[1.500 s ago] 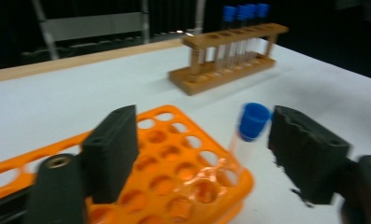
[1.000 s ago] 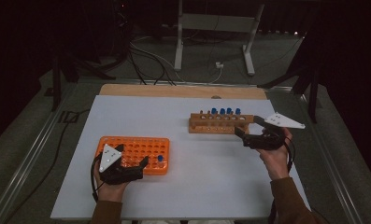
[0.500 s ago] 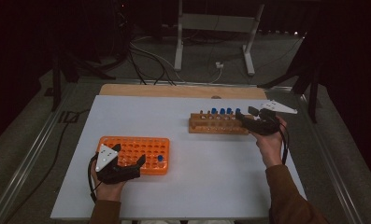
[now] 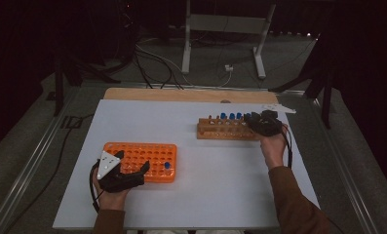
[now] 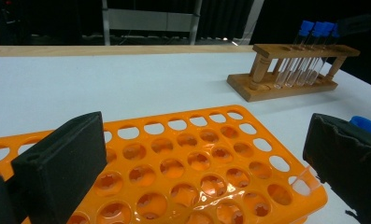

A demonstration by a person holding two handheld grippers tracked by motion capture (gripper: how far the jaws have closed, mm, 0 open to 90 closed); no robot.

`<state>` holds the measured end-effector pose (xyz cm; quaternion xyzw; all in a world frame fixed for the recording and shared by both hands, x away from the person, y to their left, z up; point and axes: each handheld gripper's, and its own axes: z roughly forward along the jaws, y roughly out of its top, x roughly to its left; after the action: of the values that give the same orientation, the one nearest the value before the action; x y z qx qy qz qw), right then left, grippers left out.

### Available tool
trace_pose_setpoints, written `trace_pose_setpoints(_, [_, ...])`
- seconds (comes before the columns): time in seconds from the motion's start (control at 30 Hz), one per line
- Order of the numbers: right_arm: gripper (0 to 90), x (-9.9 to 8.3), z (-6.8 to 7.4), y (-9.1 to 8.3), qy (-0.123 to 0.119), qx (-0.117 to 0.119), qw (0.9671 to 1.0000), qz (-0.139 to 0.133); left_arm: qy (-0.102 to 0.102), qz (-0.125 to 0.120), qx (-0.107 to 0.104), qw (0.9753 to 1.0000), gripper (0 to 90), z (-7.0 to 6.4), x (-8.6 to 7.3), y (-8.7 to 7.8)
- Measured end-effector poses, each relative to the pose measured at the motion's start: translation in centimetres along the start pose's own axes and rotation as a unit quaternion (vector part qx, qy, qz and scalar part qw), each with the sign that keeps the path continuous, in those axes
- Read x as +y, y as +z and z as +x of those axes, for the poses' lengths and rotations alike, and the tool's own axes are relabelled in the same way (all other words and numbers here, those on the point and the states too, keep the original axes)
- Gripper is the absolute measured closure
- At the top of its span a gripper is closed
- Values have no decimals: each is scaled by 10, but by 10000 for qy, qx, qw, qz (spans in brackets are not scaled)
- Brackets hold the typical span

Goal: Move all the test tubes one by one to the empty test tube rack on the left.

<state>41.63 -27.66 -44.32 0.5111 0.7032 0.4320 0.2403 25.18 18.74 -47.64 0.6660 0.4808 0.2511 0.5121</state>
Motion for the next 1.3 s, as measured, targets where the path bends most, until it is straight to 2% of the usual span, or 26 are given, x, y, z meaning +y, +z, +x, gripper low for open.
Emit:
trace_pose_setpoints(0.17, [663,-5,2,8,44,-22,10000,33,-30,-2,23,10000,7,1,-1,-1])
trace_pose_setpoints(0.4, [739,-6,5,13,-101,-153,9998,92,-70,-3,40,10000,7,3,-1,-1])
trace_pose_setpoints(0.73, [758,-7,6,13,-107,-166,9998,102,-47,25,18,10000,7,1,-1,0])
trace_pose_setpoints(0.83, [759,-6,8,10,-84,-88,9999,24,-50,26,20,10000,7,1,-2,1])
trace_pose_setpoints(0.9, [759,-5,10,8,-154,-130,9998,-25,-44,35,24,10000,7,1,-2,1])
trace_pose_setpoints(1.07, [760,-1,10,1,-149,-123,9998,-111,-41,51,16,10000,7,1,-2,2])
trace_pose_setpoints(1.3, [760,11,10,-17,-187,-135,9992,-329,-37,102,35,9999,7,1,-3,4])
